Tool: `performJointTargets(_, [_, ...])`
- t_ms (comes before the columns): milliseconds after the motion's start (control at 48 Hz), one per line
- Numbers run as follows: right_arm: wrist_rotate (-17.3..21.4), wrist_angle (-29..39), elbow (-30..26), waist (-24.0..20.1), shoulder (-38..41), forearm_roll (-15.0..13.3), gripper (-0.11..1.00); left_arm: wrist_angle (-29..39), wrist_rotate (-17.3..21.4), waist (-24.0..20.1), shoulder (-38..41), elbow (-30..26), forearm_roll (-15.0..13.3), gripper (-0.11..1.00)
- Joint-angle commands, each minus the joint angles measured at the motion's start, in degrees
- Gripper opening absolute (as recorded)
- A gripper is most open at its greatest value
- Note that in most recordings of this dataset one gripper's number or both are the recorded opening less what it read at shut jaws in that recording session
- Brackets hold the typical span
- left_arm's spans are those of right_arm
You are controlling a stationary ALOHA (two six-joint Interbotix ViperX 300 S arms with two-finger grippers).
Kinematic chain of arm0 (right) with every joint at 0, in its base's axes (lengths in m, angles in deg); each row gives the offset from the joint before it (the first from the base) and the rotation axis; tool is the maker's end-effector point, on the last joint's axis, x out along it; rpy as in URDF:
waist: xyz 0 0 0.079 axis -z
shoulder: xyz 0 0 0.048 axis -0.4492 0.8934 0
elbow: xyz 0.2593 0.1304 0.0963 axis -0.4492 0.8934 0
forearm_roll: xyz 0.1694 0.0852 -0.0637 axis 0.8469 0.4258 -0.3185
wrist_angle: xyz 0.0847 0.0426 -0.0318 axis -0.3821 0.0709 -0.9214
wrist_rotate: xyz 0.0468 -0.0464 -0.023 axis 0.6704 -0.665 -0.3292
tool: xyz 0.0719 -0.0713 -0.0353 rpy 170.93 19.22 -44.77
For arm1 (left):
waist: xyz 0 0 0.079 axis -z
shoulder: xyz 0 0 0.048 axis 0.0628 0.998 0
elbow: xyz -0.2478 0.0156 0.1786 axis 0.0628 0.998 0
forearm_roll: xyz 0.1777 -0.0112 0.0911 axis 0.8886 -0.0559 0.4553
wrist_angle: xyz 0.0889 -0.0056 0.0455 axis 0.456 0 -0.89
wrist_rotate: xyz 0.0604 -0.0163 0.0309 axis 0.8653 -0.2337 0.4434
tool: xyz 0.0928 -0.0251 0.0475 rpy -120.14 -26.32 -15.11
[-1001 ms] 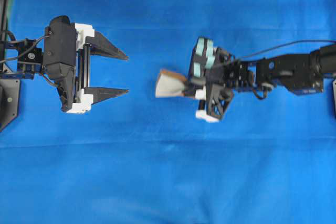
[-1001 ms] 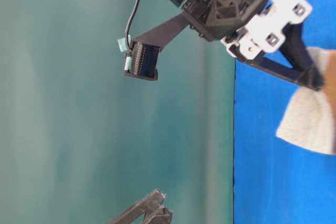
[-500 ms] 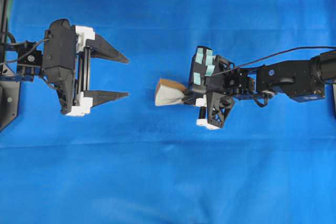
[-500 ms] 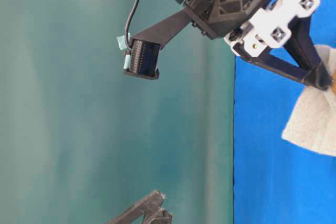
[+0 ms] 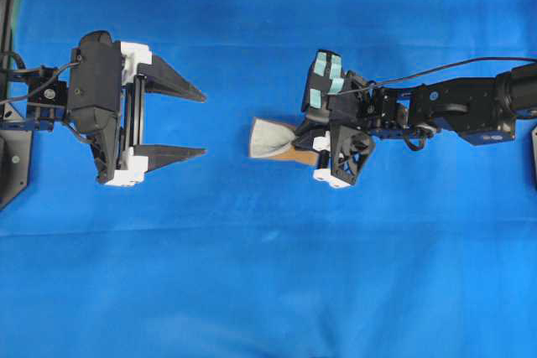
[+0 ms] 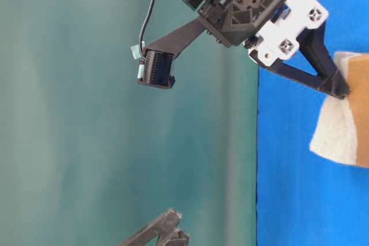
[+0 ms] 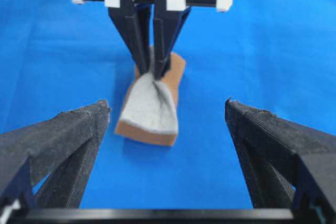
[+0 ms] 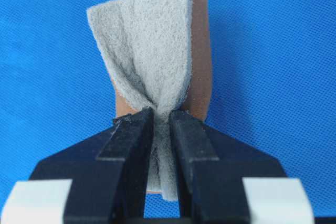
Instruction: Hand over the sponge with the left arm and wipe it with the right arm.
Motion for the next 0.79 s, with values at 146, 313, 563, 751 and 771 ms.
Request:
performJointTargets(146, [-0.1,-0.1,-0.4,0.9,-1.4,-0.2,0.18,-0.6,0.1,0.2,-0.3,-0.7,-0.1,0.9])
performJointTargets(313, [-0.1,-0.4,-0.4,0.7,-1.4,-0.2,0.61,-0.6,0.1,0.2,-0.2,-0.7,-0.1,0.9])
performJointTargets(563, [-0.1,-0.4,-0.7,0.6,-1.5,-0.2,0.73,-0.6,0.1,0.2,-0.2,-0.7,-0.1,0.9])
performJointTargets(751, [-0.1,-0.4,-1.0,0.4,-3.7,-0.3,0.73,-0.6,0.1,0.2,-0.2,-0.8,-0.1,0.9])
performJointTargets(771, [-0.1,-0.4,-1.0,0.4,-4.0,-0.3,0.73,-0.6,0.1,0.3,-0.3,-0.8,-0.1,0.9])
